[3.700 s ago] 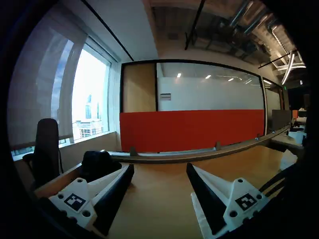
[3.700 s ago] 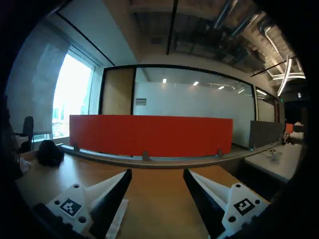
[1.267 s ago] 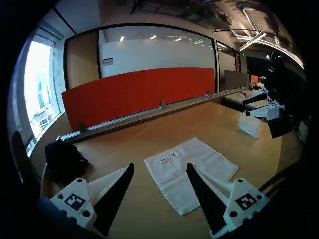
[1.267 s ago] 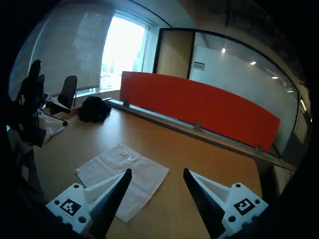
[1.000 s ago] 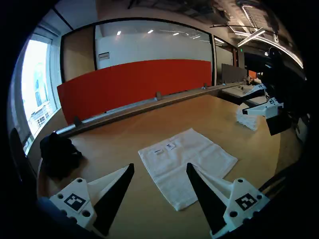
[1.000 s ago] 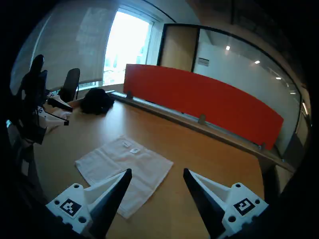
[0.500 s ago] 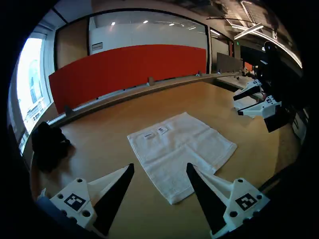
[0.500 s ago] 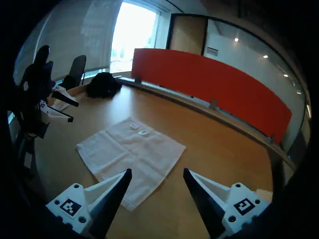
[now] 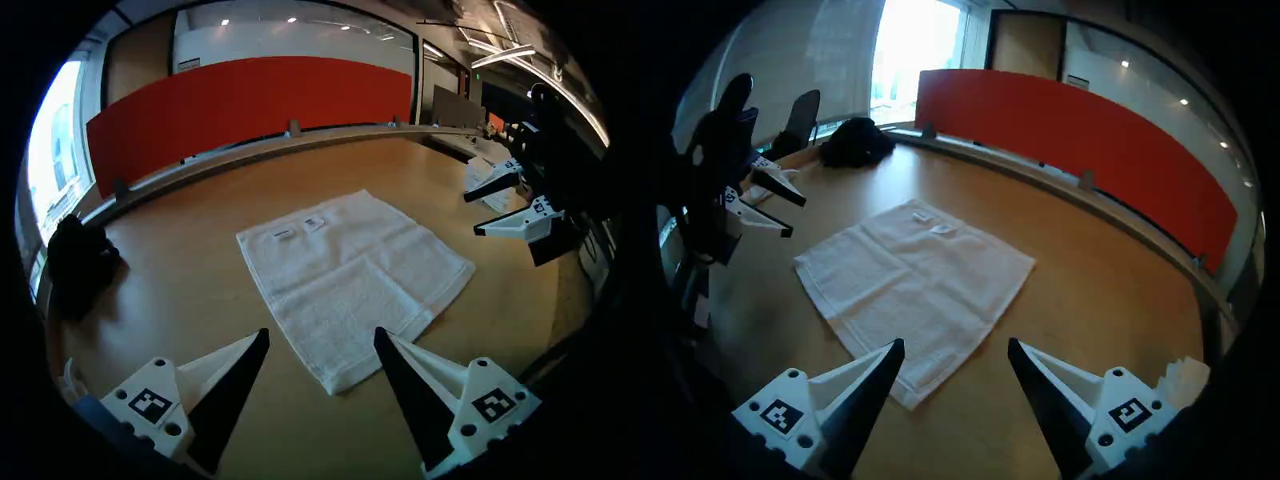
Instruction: Fold towel
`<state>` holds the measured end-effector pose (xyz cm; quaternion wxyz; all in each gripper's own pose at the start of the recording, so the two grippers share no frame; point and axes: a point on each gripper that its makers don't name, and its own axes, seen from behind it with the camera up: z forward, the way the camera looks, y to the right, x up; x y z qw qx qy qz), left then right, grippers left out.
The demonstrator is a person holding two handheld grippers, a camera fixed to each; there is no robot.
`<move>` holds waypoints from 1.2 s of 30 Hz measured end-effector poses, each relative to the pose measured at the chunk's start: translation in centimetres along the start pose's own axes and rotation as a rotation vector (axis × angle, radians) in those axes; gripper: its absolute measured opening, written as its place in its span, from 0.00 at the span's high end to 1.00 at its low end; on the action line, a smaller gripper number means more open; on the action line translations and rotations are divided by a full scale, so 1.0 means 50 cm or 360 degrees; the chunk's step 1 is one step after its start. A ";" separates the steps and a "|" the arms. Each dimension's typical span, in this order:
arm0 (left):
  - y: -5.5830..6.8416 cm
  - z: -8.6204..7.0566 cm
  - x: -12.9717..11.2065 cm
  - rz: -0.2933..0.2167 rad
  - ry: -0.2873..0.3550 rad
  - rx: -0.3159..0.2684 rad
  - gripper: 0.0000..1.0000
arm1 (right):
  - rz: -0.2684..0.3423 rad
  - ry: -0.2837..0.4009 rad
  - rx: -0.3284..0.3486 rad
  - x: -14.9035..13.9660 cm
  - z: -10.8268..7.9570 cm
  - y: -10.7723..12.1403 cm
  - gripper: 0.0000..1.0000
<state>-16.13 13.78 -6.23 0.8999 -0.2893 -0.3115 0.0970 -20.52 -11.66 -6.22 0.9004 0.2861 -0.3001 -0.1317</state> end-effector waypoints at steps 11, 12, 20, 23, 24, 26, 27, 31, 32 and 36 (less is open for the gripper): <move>0.010 0.029 -0.057 -0.0047 -0.0127 -0.0039 0.03 | -0.0009 -0.0102 0.0063 -0.064 0.025 -0.029 0.00; 0.012 0.031 -0.061 -0.0050 -0.0138 -0.0043 0.03 | -0.0010 -0.0110 0.0067 -0.069 0.026 -0.031 0.00; 0.020 0.044 -0.095 -0.0060 -0.0214 -0.0070 0.03 | -0.0021 -0.0164 0.0098 -0.103 0.032 -0.044 0.00; 0.022 0.047 -0.107 -0.0069 -0.0246 -0.0076 0.02 | -0.0031 -0.0185 0.0111 -0.114 0.032 -0.047 0.00; 0.023 0.048 -0.110 -0.0072 -0.0256 -0.0079 0.03 | -0.0034 -0.0192 0.0116 -0.118 0.032 -0.048 0.00; 0.027 0.050 -0.117 -0.0077 -0.0279 -0.0092 0.03 | -0.0040 -0.0206 0.0129 -0.126 0.031 -0.052 0.00; 0.028 0.051 -0.121 -0.0078 -0.0289 -0.0096 0.03 | -0.0042 -0.0212 0.0135 -0.129 0.030 -0.053 0.01; 0.030 0.055 -0.130 -0.0070 -0.0313 -0.0100 0.03 | -0.0034 -0.0231 0.0153 -0.137 0.029 -0.057 0.03; 0.031 0.056 -0.132 -0.0067 -0.0318 -0.0100 0.03 | -0.0030 -0.0234 0.0156 -0.138 0.029 -0.057 0.04; 0.032 0.058 -0.135 -0.0058 -0.0325 -0.0100 0.03 | -0.0027 -0.0238 0.0163 -0.141 0.029 -0.058 0.06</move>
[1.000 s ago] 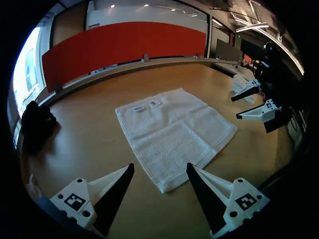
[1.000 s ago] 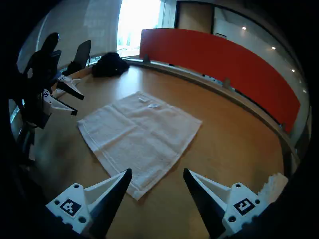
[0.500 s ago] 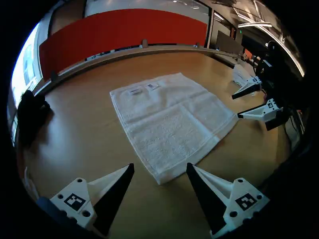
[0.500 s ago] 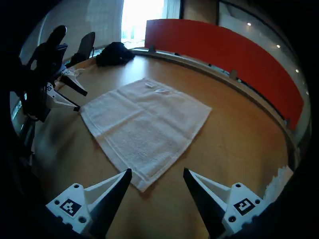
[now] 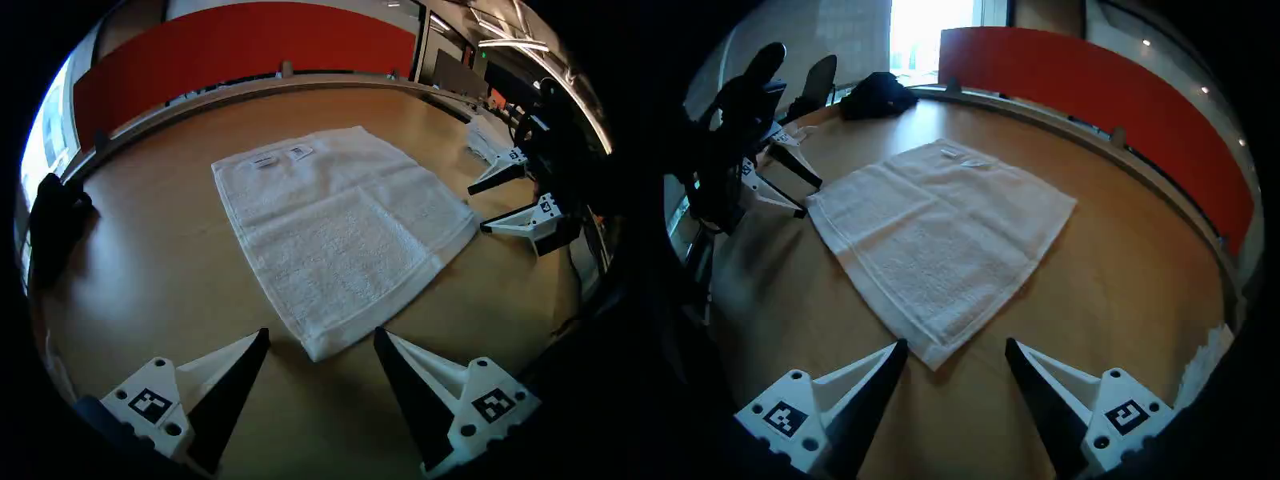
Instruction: Fold towel
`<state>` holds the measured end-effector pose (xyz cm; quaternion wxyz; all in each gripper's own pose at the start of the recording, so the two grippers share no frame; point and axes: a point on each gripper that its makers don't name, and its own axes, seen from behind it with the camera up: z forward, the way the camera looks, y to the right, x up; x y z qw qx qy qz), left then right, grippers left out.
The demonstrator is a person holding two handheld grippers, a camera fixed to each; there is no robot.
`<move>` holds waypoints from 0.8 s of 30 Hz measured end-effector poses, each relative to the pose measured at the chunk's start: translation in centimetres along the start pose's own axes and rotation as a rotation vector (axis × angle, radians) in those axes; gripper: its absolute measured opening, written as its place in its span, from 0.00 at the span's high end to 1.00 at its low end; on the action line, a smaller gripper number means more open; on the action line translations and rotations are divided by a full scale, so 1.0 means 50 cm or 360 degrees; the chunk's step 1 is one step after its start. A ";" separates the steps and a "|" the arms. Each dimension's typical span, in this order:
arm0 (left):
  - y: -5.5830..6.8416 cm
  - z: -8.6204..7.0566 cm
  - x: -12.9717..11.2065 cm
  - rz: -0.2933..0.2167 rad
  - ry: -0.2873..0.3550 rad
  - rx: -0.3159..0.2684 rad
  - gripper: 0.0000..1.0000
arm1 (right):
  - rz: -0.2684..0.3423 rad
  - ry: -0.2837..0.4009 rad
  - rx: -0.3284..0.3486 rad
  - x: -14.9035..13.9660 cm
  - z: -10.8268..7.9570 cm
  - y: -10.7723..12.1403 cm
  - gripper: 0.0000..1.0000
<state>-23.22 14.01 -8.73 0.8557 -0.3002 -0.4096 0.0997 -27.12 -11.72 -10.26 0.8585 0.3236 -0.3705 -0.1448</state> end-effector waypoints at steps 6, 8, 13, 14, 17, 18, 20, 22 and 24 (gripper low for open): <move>0.001 0.003 -0.001 0.0041 0.0002 0.0009 0.03 | -0.0013 -0.0018 0.0038 -0.006 0.004 -0.009 0.14; 0.003 0.003 -0.002 0.0057 0.0003 0.0010 0.03 | -0.0012 -0.0016 0.0042 -0.006 0.004 -0.010 0.14; 0.001 0.003 -0.006 0.0098 -0.0002 0.0014 0.05 | 0.0002 -0.0019 0.0067 -0.007 0.005 -0.014 0.19; 0.001 0.003 -0.007 0.0106 -0.0004 0.0016 0.06 | 0.0005 -0.0020 0.0073 -0.007 0.005 -0.015 0.21; -0.002 0.003 -0.007 0.0121 -0.0010 0.0024 0.10 | 0.0014 -0.0022 0.0084 -0.007 0.005 -0.017 0.25; -0.004 0.004 -0.007 0.0123 -0.0011 0.0026 0.13 | 0.0017 -0.0023 0.0087 -0.007 0.005 -0.017 0.25; -0.007 0.004 -0.007 0.0119 -0.0015 0.0032 0.18 | 0.0019 -0.0027 0.0088 -0.007 0.004 -0.016 0.28; -0.008 0.004 -0.006 0.0116 -0.0018 0.0034 0.20 | 0.0017 -0.0033 0.0091 -0.007 0.004 -0.016 0.32; -0.008 0.004 -0.006 0.0115 -0.0022 0.0036 0.21 | 0.0011 -0.0040 0.0095 -0.006 0.004 -0.017 0.34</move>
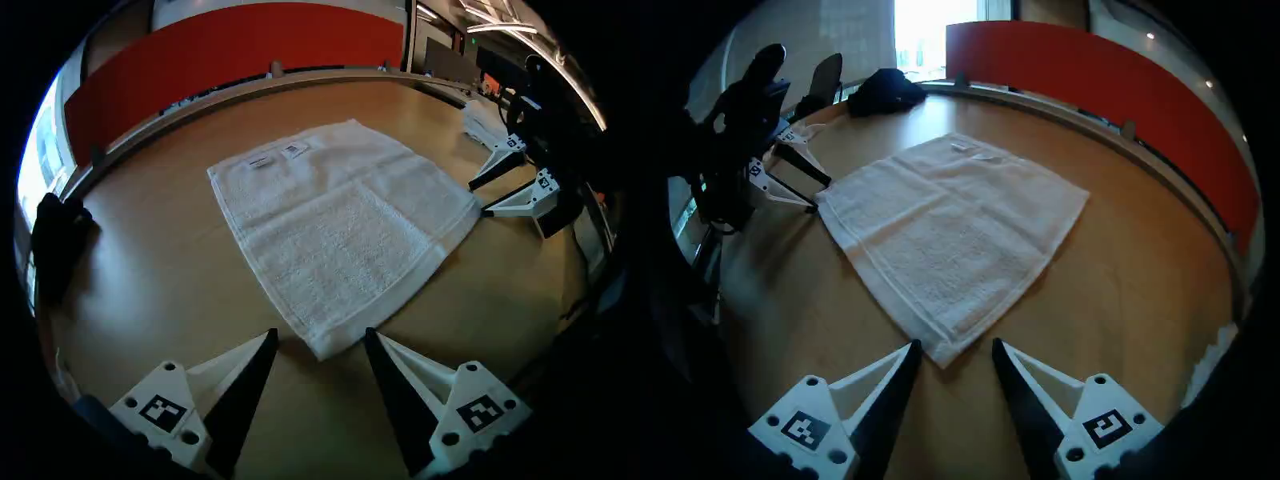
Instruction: Fold towel
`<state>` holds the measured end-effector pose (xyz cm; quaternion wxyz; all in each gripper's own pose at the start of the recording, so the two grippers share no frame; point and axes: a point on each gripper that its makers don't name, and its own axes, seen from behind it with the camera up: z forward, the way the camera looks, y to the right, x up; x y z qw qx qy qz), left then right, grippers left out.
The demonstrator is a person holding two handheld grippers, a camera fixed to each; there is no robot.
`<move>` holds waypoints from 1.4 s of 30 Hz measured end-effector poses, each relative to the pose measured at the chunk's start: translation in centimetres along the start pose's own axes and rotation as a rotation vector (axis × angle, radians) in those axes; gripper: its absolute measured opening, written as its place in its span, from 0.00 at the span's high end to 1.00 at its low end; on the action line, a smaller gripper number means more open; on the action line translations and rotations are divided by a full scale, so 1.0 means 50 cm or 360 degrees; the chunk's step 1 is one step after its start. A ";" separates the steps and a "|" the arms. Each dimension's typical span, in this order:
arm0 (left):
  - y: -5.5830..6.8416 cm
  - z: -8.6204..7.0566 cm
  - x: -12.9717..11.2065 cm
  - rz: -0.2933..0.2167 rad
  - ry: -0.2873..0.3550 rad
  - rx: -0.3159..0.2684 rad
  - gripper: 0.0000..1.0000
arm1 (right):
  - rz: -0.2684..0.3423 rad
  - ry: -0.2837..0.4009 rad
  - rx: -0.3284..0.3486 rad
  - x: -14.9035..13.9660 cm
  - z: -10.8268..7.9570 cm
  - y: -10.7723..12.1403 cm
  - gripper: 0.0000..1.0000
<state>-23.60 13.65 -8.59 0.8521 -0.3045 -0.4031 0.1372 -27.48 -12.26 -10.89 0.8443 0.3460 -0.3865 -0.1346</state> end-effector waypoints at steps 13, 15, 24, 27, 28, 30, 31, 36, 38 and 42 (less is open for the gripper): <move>0.007 0.001 0.000 0.0016 -0.0011 -0.0001 0.30 | -0.0035 -0.0016 0.0031 0.005 0.001 -0.015 0.64; 0.008 0.001 0.000 0.0019 -0.0014 -0.0002 0.32 | -0.0033 -0.0017 0.0030 0.005 0.001 -0.015 0.67; 0.016 0.004 0.004 0.0028 -0.0024 -0.0004 0.65 | -0.0023 -0.0021 0.0025 0.005 0.001 -0.013 0.83; 0.015 0.005 0.005 0.0016 -0.0025 0.0005 0.79 | -0.0019 -0.0018 0.0025 0.005 0.001 -0.014 0.84; 0.014 0.006 0.005 0.0011 -0.0025 0.0007 0.82 | -0.0017 -0.0014 0.0026 0.006 0.000 -0.015 0.85; 0.014 0.006 0.007 0.0000 -0.0025 0.0011 0.86 | -0.0012 -0.0006 0.0028 0.009 -0.001 -0.016 0.85; 0.014 0.006 0.007 -0.0007 -0.0025 0.0011 0.87 | -0.0010 -0.0001 0.0024 0.011 -0.003 -0.015 0.85; 0.016 0.003 0.013 -0.0051 -0.0021 0.0003 0.88 | -0.0008 0.0017 0.0011 0.018 -0.011 -0.012 0.85; 0.016 -0.002 0.019 -0.0062 -0.0011 0.0004 0.88 | -0.0004 0.0026 0.0008 0.023 -0.015 -0.011 0.85; 0.014 -0.015 0.035 -0.0076 0.0010 0.0013 0.88 | 0.0007 0.0055 -0.0004 0.039 -0.027 -0.007 0.85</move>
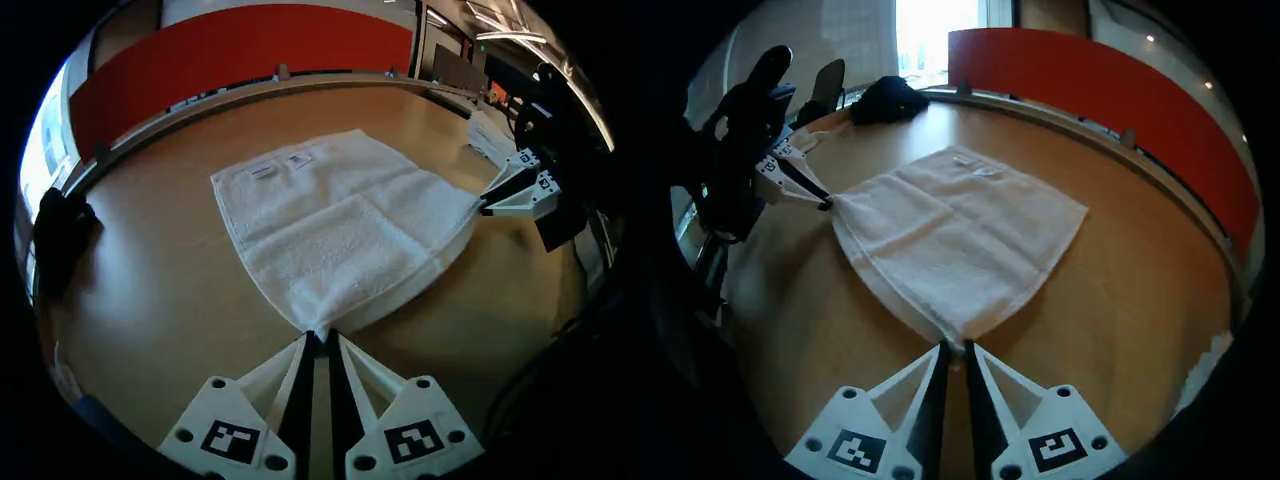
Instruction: Fold towel
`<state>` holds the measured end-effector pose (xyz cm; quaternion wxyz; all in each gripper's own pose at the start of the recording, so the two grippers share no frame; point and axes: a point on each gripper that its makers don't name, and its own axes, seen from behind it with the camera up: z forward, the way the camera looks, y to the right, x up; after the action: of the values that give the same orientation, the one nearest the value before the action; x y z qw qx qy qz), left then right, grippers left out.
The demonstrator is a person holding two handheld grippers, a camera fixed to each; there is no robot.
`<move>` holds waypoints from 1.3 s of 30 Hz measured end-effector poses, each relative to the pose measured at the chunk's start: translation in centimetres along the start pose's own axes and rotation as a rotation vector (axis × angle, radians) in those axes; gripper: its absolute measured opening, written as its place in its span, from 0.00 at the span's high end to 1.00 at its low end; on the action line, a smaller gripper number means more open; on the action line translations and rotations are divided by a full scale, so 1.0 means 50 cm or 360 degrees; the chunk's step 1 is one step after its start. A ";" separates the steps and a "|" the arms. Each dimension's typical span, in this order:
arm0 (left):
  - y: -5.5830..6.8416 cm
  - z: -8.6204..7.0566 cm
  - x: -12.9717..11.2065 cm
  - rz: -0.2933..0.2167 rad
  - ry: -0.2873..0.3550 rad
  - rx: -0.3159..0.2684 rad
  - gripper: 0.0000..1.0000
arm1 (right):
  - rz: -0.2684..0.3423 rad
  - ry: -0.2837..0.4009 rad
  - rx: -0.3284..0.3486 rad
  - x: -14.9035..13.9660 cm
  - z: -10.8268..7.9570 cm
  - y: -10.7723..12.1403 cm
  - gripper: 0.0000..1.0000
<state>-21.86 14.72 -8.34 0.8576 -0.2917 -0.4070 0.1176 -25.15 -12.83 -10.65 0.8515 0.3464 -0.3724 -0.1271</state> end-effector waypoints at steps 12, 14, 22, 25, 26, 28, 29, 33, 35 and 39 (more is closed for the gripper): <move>0.004 -0.064 0.062 -0.0060 0.0064 0.0018 0.88 | -0.0006 0.0097 -0.0051 0.072 -0.061 0.012 0.85; 0.007 -0.078 0.070 -0.0065 0.0073 0.0020 0.88 | -0.0012 0.0110 -0.0058 0.083 -0.073 0.012 0.85; 0.023 -0.131 0.088 -0.0078 0.0088 0.0028 0.88 | -0.0035 0.0147 -0.0065 0.116 -0.122 0.001 0.85; 0.030 -0.150 0.092 -0.0093 0.0094 0.0028 0.88 | -0.0041 0.0158 -0.0069 0.125 -0.140 -0.004 0.85; 0.033 -0.156 0.093 -0.0098 0.0097 0.0028 0.88 | -0.0042 0.0161 -0.0072 0.128 -0.147 -0.006 0.85; 0.037 -0.168 0.097 -0.0105 0.0102 0.0027 0.88 | -0.0039 0.0168 -0.0075 0.134 -0.158 -0.008 0.85; 0.040 -0.174 0.099 -0.0108 0.0105 0.0027 0.88 | -0.0036 0.0171 -0.0077 0.137 -0.164 -0.009 0.85; 0.050 -0.195 0.110 -0.0115 0.0118 0.0019 0.88 | -0.0027 0.0175 -0.0082 0.142 -0.184 -0.013 0.85; 0.054 -0.203 0.114 -0.0117 0.0119 0.0014 0.88 | -0.0027 0.0175 -0.0084 0.143 -0.192 -0.014 0.85; 0.060 -0.216 0.119 -0.0121 0.0118 0.0012 0.88 | -0.0027 0.0178 -0.0082 0.146 -0.206 -0.017 0.85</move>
<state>-9.64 15.35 -11.76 0.8770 -0.2769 -0.3853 0.0754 -12.65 -11.83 -12.22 0.8786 0.3341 -0.3178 -0.1245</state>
